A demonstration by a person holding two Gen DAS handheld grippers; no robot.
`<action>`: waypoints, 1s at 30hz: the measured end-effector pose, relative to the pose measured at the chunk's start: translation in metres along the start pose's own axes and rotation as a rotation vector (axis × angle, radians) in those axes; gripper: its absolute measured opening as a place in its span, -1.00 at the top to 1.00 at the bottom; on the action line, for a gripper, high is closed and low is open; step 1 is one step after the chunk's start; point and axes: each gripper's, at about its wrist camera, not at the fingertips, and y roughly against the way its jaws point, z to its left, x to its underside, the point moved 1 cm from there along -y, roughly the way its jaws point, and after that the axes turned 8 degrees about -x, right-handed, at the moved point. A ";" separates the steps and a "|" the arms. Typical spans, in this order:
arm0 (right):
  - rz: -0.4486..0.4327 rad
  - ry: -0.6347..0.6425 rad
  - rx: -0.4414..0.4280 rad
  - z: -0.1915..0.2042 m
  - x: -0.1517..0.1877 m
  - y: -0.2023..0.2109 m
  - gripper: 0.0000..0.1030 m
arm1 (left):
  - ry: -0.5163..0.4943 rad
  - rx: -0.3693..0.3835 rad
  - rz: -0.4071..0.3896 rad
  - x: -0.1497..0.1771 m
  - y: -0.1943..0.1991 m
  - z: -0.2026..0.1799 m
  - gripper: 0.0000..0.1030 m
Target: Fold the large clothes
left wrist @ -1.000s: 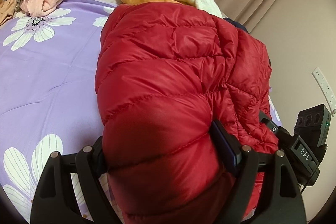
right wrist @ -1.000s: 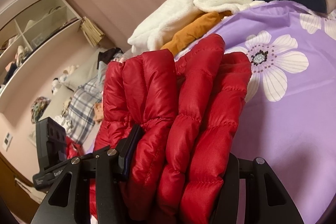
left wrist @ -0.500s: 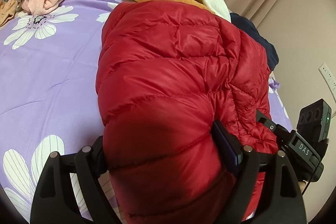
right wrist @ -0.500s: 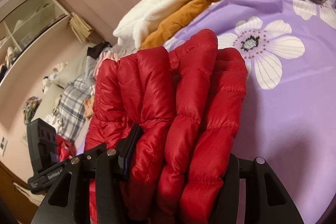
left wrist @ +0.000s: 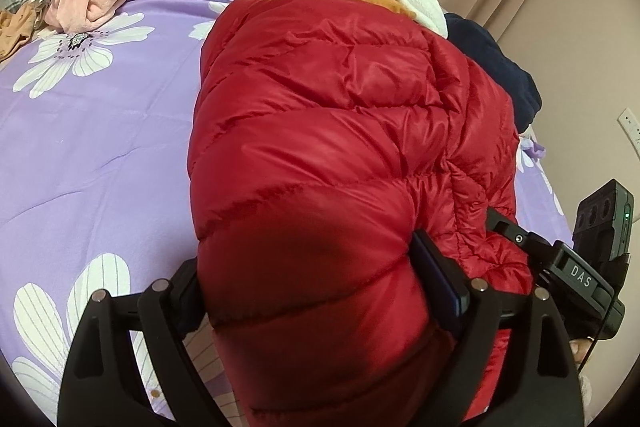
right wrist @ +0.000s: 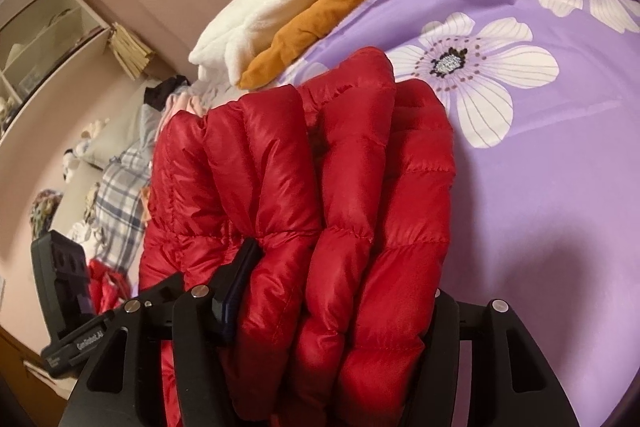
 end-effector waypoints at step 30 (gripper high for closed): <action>-0.084 0.128 0.189 0.021 -0.008 0.043 -0.44 | -0.031 -0.084 0.005 0.003 0.008 -0.006 -0.82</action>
